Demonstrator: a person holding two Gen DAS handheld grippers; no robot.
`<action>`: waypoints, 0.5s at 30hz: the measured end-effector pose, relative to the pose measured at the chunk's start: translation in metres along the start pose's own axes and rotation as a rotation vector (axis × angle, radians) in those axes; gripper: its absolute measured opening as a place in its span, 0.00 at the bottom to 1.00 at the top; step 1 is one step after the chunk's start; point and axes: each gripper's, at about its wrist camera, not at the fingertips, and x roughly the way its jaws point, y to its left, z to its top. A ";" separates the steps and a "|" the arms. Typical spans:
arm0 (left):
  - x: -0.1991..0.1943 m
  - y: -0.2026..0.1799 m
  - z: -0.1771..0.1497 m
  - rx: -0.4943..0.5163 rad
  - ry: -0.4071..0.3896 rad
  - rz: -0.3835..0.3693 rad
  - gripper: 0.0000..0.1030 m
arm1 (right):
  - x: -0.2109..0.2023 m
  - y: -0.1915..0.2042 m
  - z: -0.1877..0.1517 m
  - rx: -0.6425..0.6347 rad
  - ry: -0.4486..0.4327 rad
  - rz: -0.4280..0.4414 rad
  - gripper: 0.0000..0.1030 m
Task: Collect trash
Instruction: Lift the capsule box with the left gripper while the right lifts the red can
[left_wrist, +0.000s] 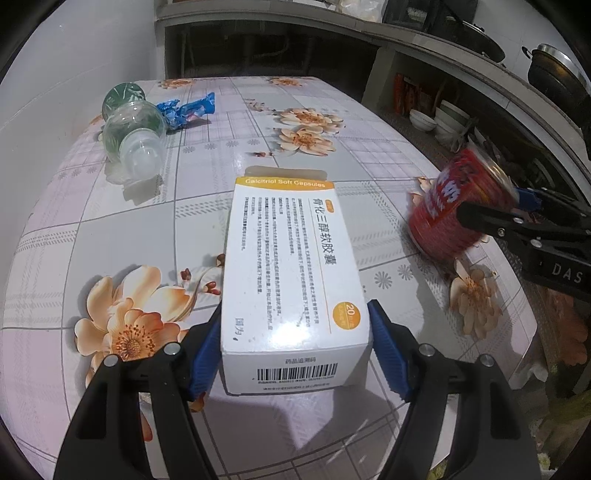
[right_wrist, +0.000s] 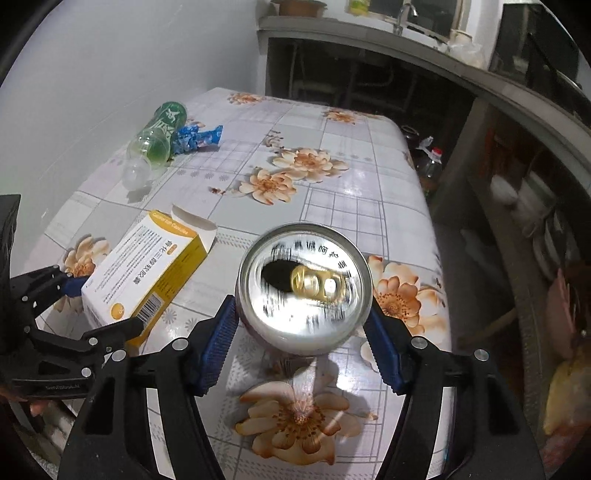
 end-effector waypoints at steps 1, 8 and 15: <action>0.000 0.000 0.000 -0.001 0.003 -0.001 0.69 | 0.000 0.000 0.000 -0.005 0.003 -0.001 0.61; -0.001 0.003 0.005 -0.027 0.032 -0.029 0.75 | -0.004 0.006 -0.006 -0.030 0.016 -0.010 0.61; 0.002 0.003 0.021 -0.029 0.040 -0.021 0.85 | -0.009 0.005 -0.018 -0.009 0.029 0.009 0.61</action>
